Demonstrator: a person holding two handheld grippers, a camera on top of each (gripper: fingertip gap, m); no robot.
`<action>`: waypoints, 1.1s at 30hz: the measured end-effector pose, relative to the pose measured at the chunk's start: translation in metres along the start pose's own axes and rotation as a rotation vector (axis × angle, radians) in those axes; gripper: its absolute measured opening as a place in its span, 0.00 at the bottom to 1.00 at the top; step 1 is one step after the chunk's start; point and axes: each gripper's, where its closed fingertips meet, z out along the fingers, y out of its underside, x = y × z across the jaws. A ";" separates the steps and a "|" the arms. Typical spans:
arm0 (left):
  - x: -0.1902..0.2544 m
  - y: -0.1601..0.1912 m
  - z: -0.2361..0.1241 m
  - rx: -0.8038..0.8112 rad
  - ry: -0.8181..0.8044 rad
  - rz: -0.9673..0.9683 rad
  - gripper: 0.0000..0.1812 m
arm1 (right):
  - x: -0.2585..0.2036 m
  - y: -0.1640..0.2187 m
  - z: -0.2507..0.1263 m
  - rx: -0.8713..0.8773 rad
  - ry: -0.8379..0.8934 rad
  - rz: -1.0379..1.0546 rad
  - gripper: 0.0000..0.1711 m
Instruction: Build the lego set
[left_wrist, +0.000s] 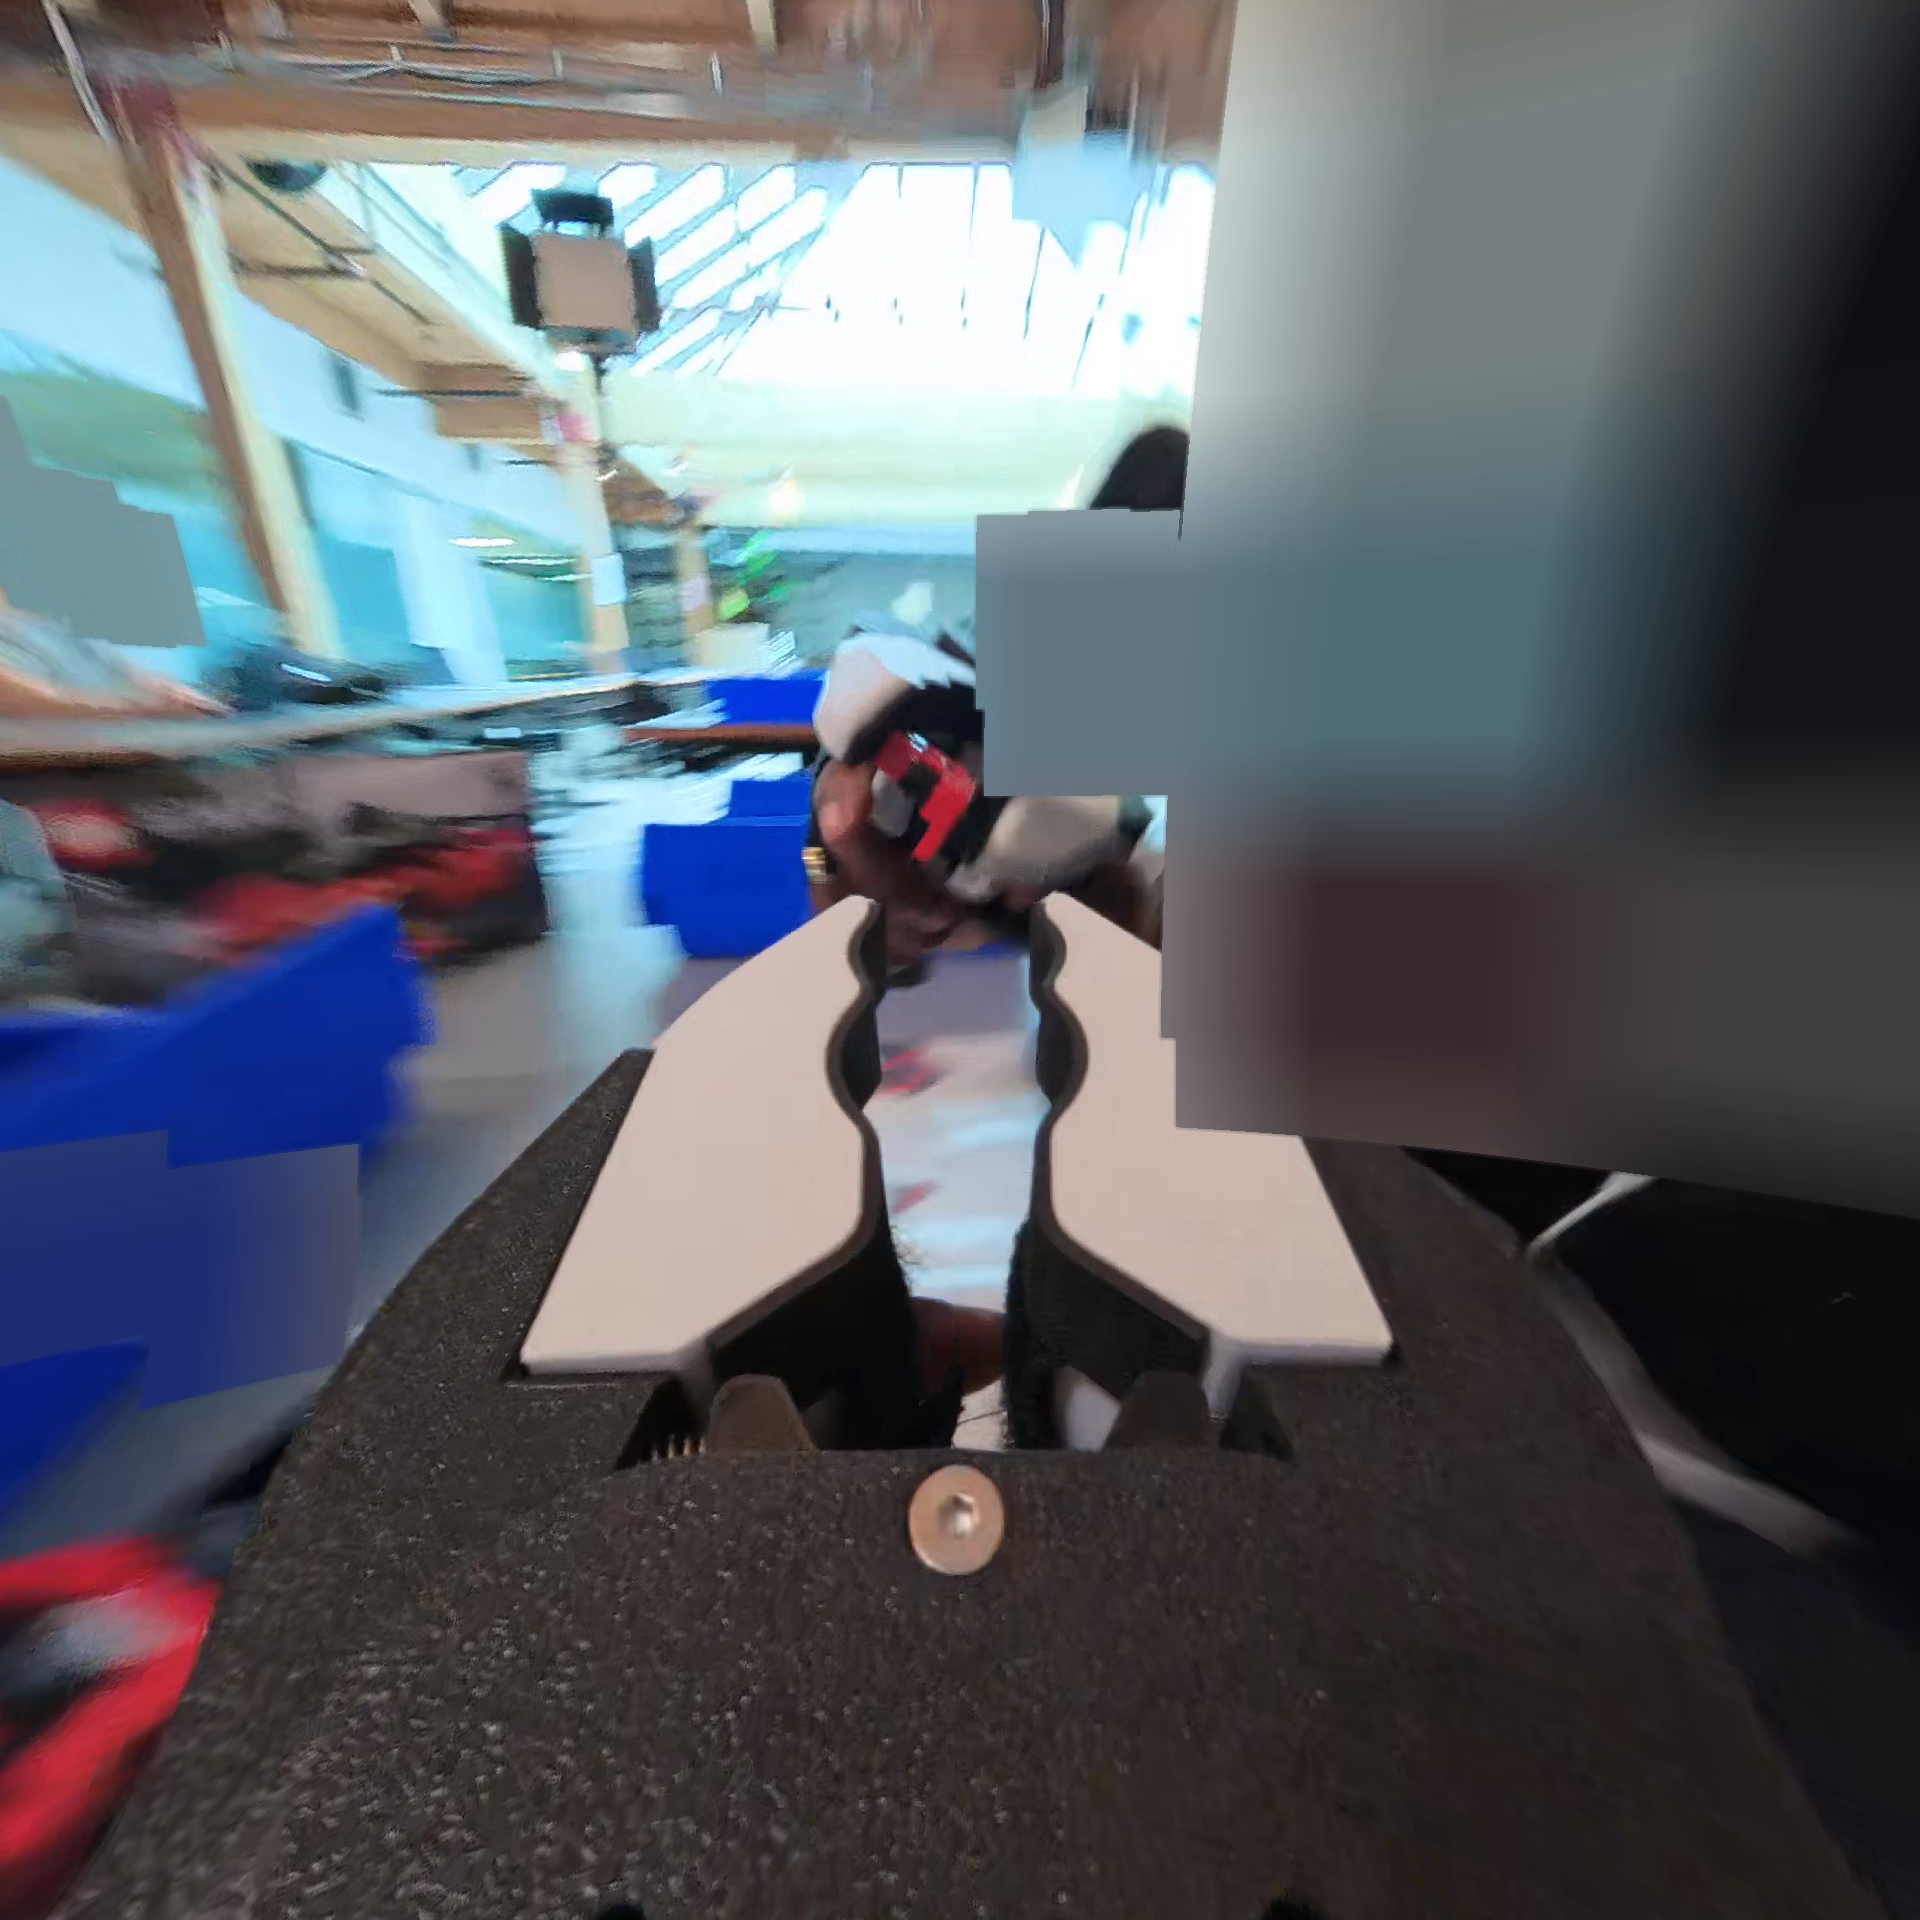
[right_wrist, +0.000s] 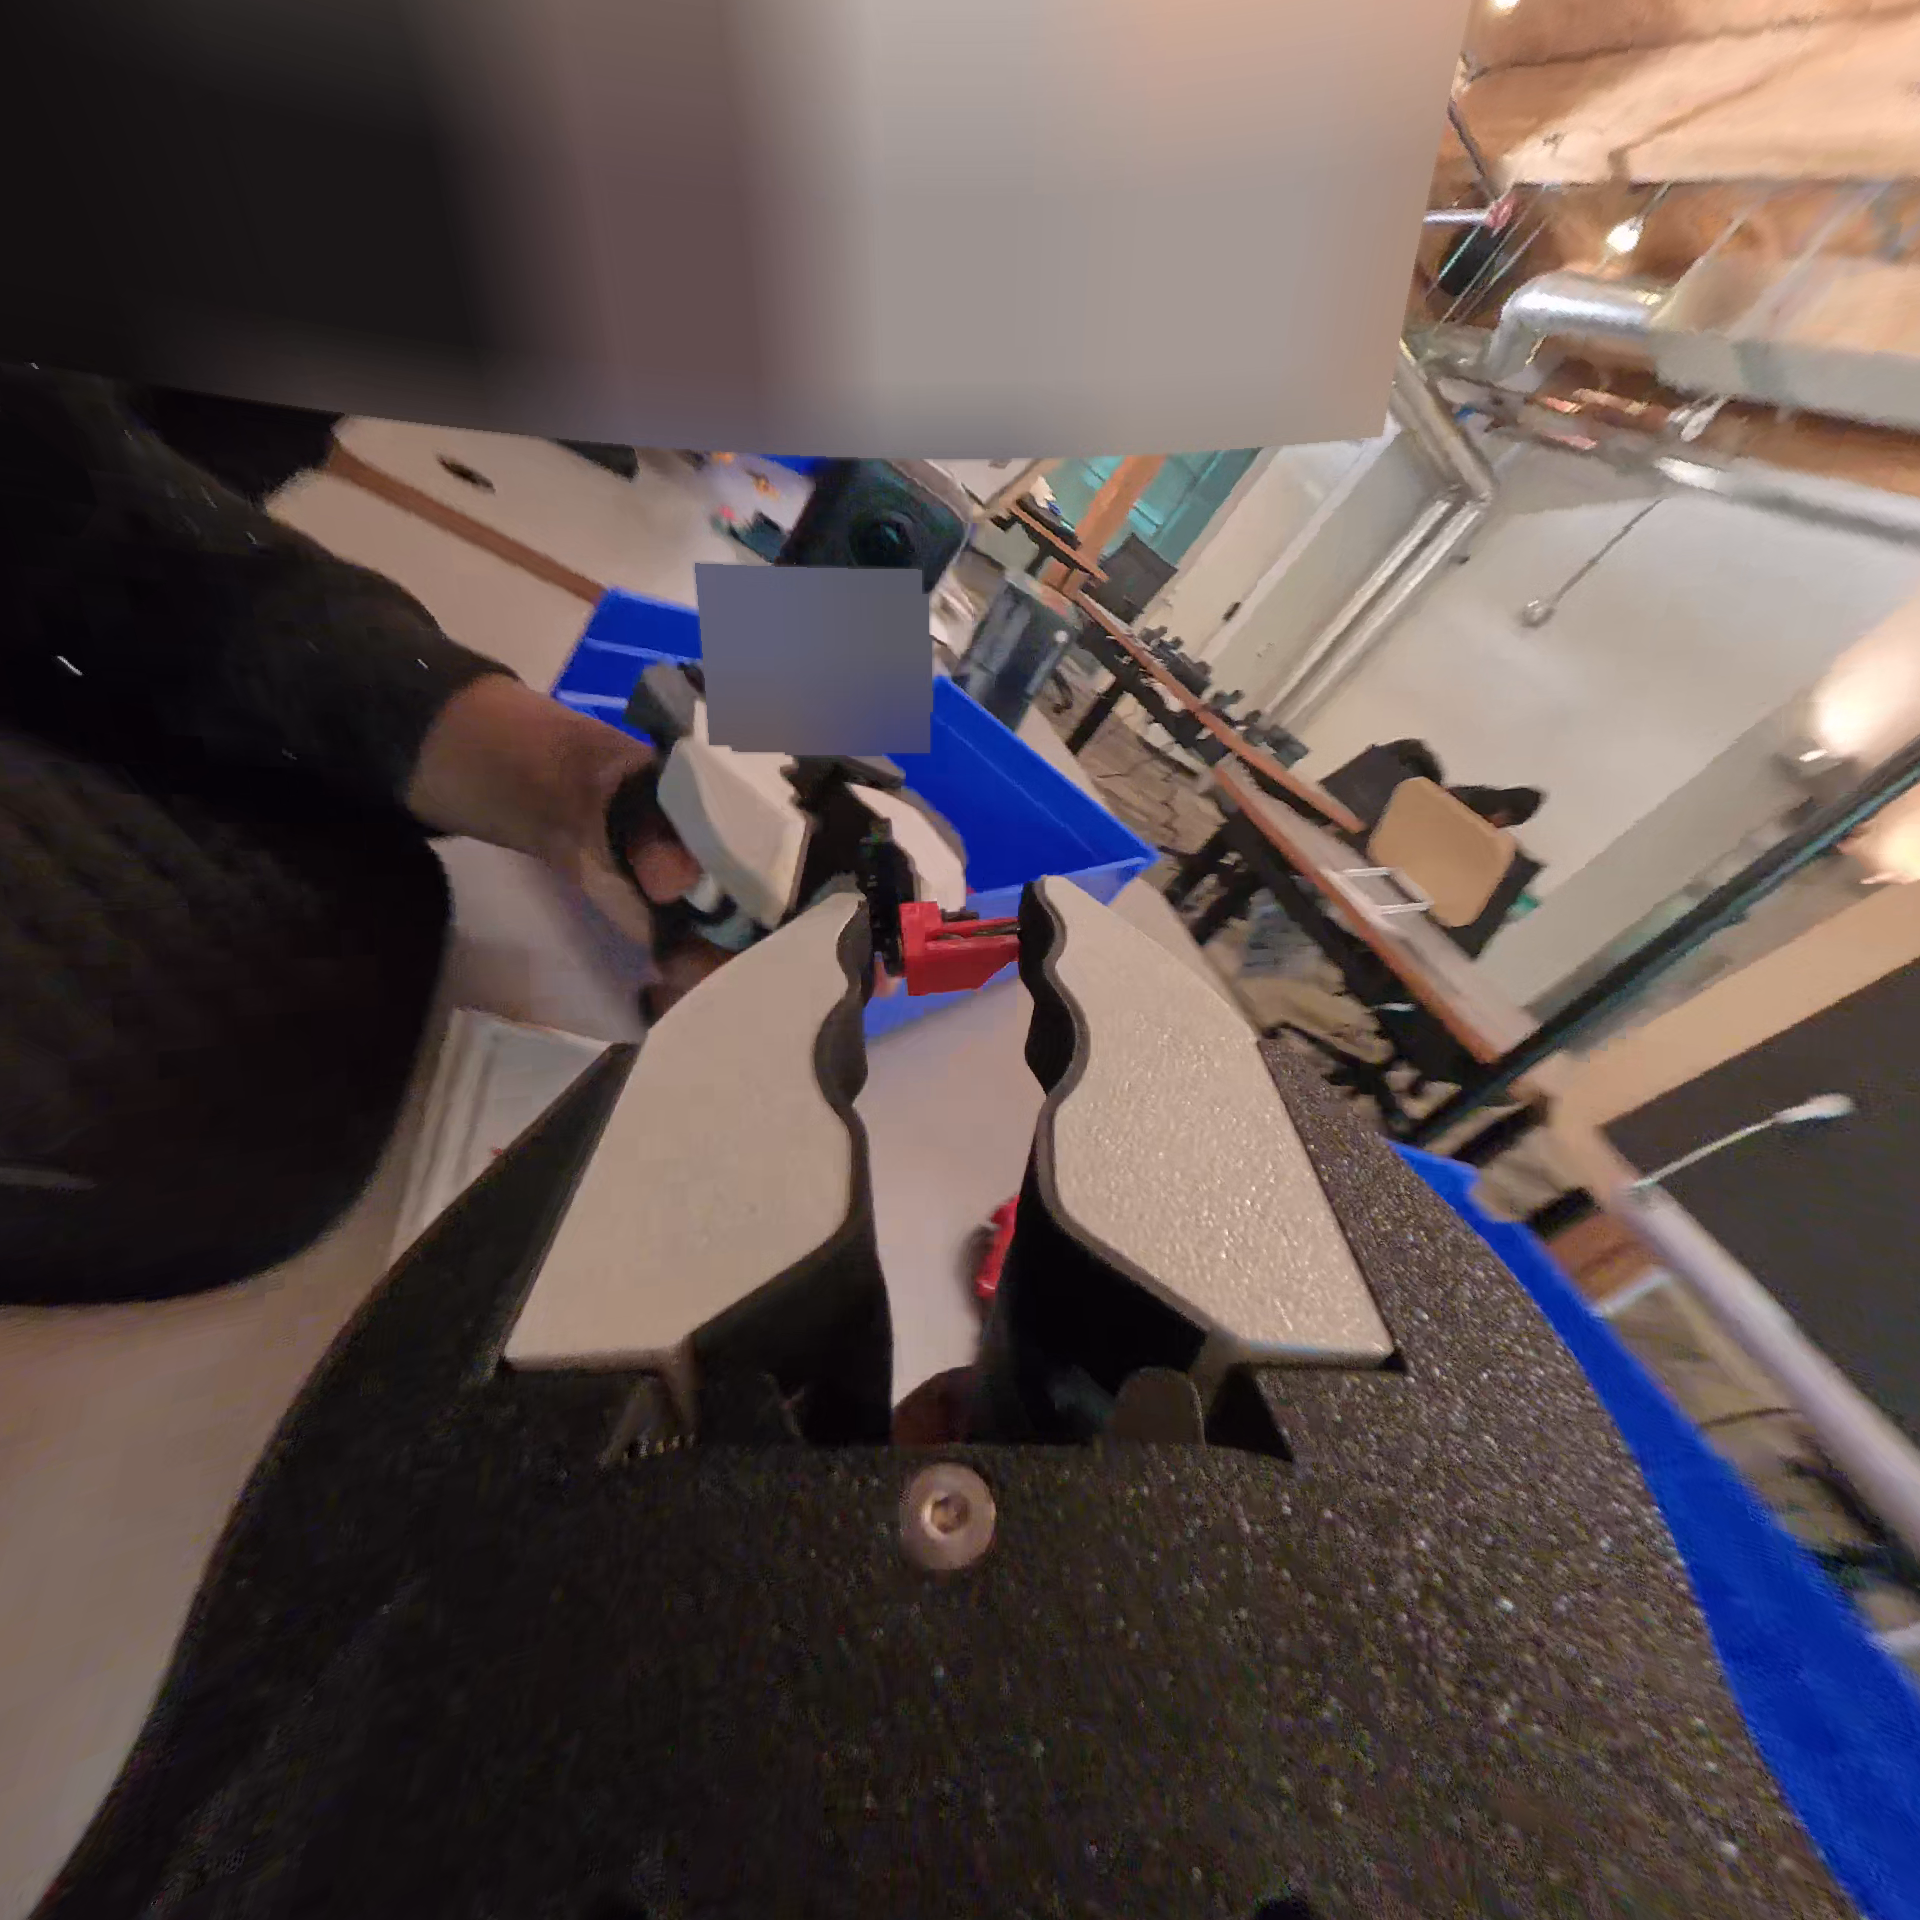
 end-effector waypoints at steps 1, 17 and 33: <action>0.001 0.001 0.001 -0.038 -0.023 0.086 0.15 | -0.001 -0.001 -0.001 0.021 -0.018 0.058 0.16; 0.016 0.000 0.017 -0.049 -0.092 0.393 0.04 | -0.025 -0.012 0.001 0.135 -0.187 0.321 0.16; 0.032 -0.008 0.023 0.003 -0.055 0.449 0.01 | -0.032 -0.026 -0.006 0.274 -0.220 0.342 0.16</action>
